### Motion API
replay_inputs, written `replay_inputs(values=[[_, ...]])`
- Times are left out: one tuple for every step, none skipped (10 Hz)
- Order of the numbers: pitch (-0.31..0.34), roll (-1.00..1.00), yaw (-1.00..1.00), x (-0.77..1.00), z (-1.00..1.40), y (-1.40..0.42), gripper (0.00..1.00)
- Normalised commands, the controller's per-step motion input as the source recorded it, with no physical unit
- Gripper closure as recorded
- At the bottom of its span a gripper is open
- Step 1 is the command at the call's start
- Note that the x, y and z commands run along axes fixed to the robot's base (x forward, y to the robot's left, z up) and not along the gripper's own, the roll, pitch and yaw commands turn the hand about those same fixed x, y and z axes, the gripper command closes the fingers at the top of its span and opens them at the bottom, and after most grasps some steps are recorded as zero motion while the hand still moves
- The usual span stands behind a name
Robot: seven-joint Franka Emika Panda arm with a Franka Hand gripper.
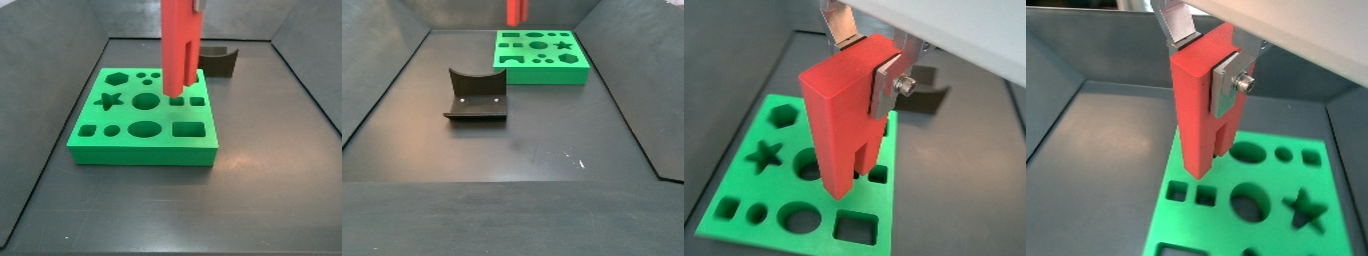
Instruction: Insert the double-square object.
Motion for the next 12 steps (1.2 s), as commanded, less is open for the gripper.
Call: replay_inputs(values=[[-0.031, 0.07, -1.0, 0.07, -0.23, 0.04, 1.0], [0.0, 0.1, -1.0, 0.0, -0.19, 0.0, 1.0], [0.0, 0.1, -1.0, 0.0, -0.18, 0.0, 1.0], [-0.007, 0.08, -1.0, 0.0, -0.15, 0.0, 1.0], [-0.017, 0.03, -0.97, 0.11, -0.03, 0.07, 1.0], [-0.013, 0.02, -0.93, 0.17, -0.01, 0.11, 1.0], [-0.016, 0.03, -0.93, 0.18, -0.02, 0.11, 1.0], [0.0, 0.11, -0.85, 0.21, -0.18, 0.14, 1.0], [0.0, 0.1, -0.86, 0.21, -0.16, 0.14, 1.0], [-0.027, 0.08, -0.95, 0.16, -0.21, 0.07, 1.0], [-0.024, 0.02, -1.0, 0.07, -0.38, 0.03, 1.0], [0.0, 0.0, -0.89, 0.23, -0.34, 0.0, 1.0]])
